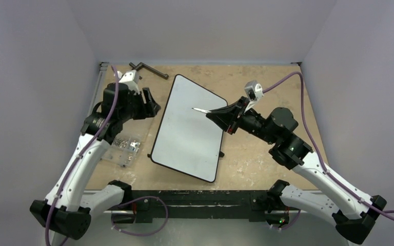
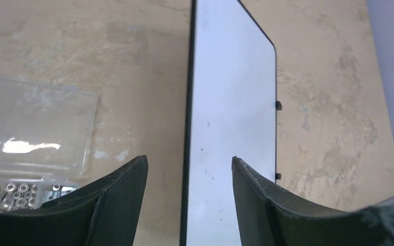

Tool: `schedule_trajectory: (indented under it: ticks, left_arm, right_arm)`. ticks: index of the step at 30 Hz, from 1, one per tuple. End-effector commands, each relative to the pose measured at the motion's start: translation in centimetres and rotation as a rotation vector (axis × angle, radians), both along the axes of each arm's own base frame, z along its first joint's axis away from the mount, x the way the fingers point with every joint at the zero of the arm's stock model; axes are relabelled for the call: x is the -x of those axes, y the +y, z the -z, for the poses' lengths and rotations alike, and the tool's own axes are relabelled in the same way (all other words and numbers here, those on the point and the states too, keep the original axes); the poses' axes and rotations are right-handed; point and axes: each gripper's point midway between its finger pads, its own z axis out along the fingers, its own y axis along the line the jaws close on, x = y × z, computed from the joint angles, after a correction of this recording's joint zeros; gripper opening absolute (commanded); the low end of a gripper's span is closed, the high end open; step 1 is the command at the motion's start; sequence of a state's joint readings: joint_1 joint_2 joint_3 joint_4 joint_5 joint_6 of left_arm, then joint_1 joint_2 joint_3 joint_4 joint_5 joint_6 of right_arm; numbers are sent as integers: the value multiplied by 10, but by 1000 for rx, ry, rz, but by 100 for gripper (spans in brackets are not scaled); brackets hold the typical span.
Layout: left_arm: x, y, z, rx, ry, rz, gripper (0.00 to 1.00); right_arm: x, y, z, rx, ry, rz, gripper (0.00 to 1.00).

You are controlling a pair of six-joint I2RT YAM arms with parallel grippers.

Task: Write a sentence on the whiteboard
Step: Place the pen cap at the center of the board, then adjust the whiteboard at the center of the board.

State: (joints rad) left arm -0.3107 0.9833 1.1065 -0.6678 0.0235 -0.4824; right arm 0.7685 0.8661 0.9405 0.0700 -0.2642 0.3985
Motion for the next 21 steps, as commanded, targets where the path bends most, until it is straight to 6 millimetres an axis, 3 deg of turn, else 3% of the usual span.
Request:
schedule_trajectory:
  ticks: [1, 11, 17, 21]
  left_arm:
    - [-17, -39, -30, 13, -35, 265, 59]
    - [-88, -49, 4, 18, 156, 302, 58]
    - [-116, -63, 26, 56, 244, 342, 39]
    - [-126, -72, 31, 93, 258, 351, 34]
  right_arm:
    - [1, -8, -15, -24, -50, 30, 0]
    - [9, -22, -15, -7, -59, 57, 0]
    - [15, -30, -14, -2, -63, 65, 0]
    - [16, -35, -11, 10, -62, 77, 0]
